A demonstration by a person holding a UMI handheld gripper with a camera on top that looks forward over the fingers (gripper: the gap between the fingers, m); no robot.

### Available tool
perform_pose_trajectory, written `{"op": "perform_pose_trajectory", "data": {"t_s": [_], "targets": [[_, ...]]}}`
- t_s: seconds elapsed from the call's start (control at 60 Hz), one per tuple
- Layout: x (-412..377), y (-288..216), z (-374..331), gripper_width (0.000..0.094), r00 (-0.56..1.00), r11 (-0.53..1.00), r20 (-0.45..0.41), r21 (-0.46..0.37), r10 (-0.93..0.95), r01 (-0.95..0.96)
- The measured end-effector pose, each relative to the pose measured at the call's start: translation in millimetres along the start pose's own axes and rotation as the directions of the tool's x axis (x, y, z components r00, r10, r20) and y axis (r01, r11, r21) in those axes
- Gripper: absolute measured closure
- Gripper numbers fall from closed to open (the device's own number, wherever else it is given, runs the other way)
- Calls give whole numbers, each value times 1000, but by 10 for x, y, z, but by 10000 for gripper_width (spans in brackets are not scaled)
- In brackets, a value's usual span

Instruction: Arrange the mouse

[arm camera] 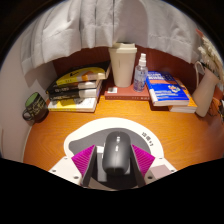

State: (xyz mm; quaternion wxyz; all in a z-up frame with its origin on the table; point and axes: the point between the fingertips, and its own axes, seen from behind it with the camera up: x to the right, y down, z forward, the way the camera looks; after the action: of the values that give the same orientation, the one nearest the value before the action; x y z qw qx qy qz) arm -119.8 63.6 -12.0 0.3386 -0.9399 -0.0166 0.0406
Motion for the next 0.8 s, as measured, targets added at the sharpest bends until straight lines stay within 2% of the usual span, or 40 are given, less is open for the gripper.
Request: {"op": "perform_pose_trajectory", "data": {"t_s": [0.05,0.1,0.167,0.25,0.467,0.683,0.8], "targets": [[-55,-2,-8,161,1000,1000,18,-9,4,-4],[-56,-18,-39,124,1000,1000,11,-16,12,-12],[-57,-102,-162,141,1000,1000,-4,2,15,-15],[-98,-253,-455,117,1000,999,-9,47,26,-25],[-218,-475,-1594,118,999,988,-24,151,29,-25],[-331,-407,-2487,122,998,970,-58,242,25,-11],[-400,-286,-2762,124,998,965,-57,260,37,-21]]}}
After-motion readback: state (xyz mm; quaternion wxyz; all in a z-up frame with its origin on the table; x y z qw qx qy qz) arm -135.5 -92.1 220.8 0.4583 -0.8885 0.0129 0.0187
